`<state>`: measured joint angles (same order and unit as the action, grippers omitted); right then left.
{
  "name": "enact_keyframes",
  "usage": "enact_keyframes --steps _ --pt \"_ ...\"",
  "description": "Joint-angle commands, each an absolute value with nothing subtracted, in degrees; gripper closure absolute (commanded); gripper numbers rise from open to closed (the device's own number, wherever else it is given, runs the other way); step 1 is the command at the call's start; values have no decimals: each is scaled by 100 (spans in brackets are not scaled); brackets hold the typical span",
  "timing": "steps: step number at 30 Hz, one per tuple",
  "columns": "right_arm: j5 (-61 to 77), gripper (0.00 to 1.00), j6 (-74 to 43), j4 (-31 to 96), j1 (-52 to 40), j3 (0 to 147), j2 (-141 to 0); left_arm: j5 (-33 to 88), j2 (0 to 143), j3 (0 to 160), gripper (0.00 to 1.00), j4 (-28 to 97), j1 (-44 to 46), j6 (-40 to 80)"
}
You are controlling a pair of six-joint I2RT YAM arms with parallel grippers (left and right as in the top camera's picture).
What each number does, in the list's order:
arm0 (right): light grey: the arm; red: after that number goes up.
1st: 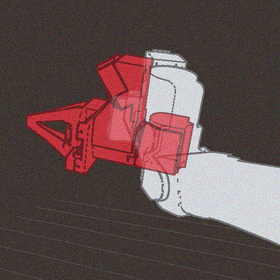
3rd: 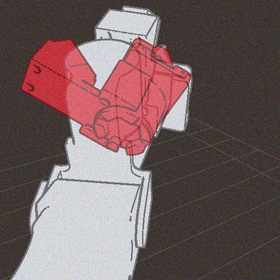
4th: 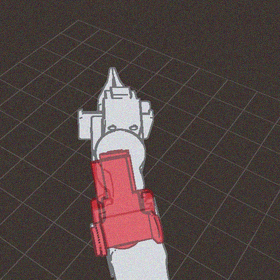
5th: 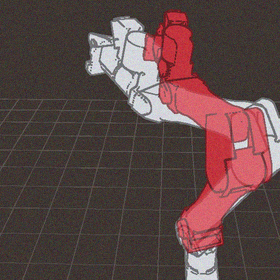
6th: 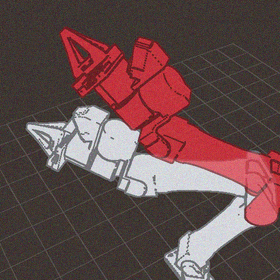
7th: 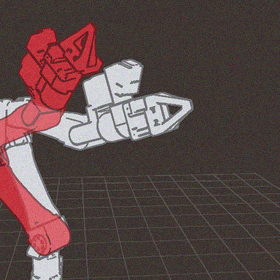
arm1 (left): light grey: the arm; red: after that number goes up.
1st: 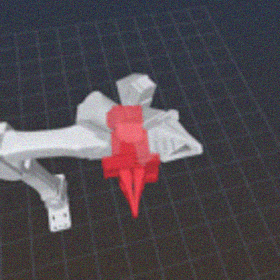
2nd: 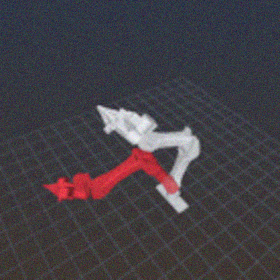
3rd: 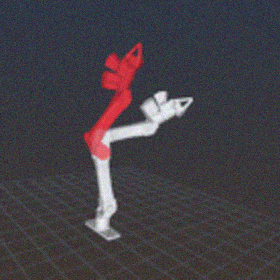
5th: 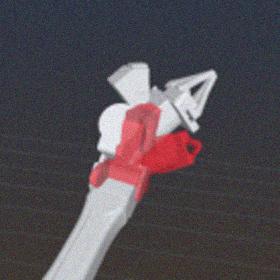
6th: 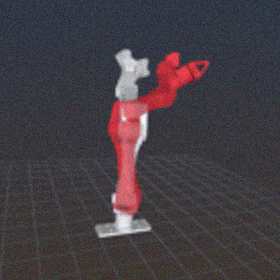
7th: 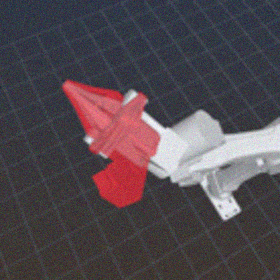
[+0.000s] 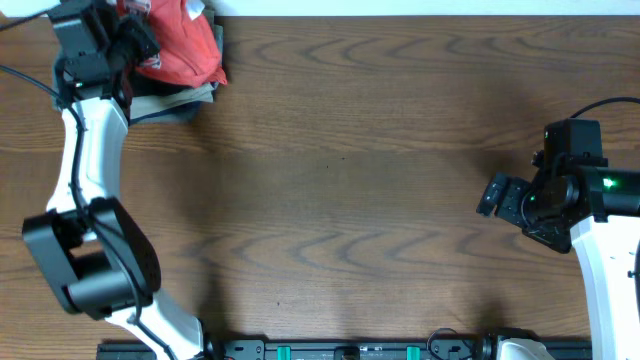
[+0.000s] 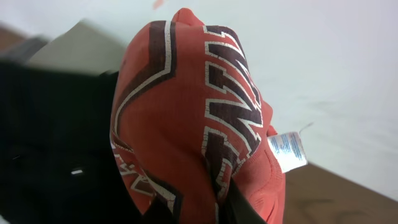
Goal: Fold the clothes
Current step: 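Lower the bundle onto the stack and open the left gripper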
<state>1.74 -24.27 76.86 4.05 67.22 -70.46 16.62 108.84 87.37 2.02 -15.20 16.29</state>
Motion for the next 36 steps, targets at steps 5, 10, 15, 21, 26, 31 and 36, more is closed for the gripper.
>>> enact_keyframes --steps 5,10,15,21,26,31,36 --pt "200 1 -2353 7721 443 6770 -7052 954 11273 8906 90 121 -2023 1291" --pt "226 1 -2438 7717 443 6770 -7052 954 11288 8908 77 62 -2237 1009" --pt "416 1 -2436 7721 443 6770 -7052 956 11288 8906 8 58 -2314 1009" --pt "416 1 -2434 7736 443 6770 -7052 982 11148 8908 3 104 -2298 1011" --pt "414 1 -2434 7736 443 6770 -7052 978 10759 8908 45 54 -2235 1009" --pt "414 1 -2436 7671 443 6770 -7052 980 10551 8908 85 -54 -2078 1009" --pt "449 1 -2436 7634 443 6770 -7052 978 10755 8906 91 -54 -1892 666"
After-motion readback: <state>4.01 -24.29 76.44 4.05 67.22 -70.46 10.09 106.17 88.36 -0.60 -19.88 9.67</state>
